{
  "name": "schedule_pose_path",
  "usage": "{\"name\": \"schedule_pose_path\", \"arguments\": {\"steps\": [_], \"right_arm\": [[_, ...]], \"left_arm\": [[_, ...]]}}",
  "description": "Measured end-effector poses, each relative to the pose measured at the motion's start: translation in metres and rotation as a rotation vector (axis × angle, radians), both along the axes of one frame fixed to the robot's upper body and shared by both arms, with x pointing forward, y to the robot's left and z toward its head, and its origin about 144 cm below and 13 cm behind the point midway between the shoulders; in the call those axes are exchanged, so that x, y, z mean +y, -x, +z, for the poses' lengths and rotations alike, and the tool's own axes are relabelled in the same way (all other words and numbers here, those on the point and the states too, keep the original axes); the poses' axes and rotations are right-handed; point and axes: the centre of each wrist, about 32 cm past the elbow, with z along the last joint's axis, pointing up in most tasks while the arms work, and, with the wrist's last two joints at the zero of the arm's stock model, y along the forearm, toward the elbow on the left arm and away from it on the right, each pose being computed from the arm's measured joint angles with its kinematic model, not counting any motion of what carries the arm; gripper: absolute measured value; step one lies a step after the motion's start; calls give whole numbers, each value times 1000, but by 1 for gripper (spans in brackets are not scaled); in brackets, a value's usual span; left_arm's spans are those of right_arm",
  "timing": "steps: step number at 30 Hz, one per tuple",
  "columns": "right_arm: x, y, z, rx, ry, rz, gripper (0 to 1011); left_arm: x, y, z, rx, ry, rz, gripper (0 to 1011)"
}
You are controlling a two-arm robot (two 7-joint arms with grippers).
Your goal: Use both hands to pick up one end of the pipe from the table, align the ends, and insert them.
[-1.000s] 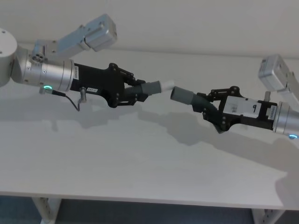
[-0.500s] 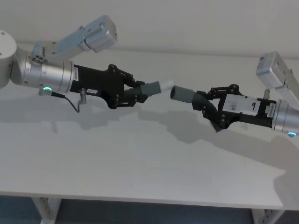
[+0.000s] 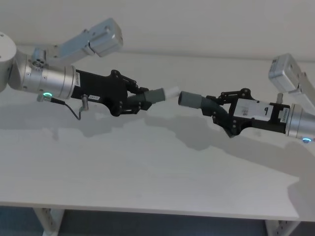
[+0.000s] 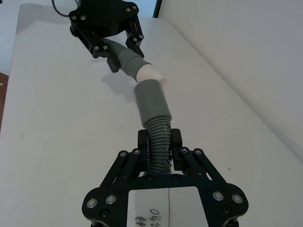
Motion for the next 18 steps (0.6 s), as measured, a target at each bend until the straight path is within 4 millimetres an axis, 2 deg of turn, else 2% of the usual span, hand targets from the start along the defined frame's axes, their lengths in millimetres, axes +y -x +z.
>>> {"name": "schedule_pose_path", "arguments": {"steps": [18], "right_arm": [[2, -5, 0, 1, 0, 21, 273]], "left_arm": [[1, -3, -4, 10, -2, 13, 347]]}}
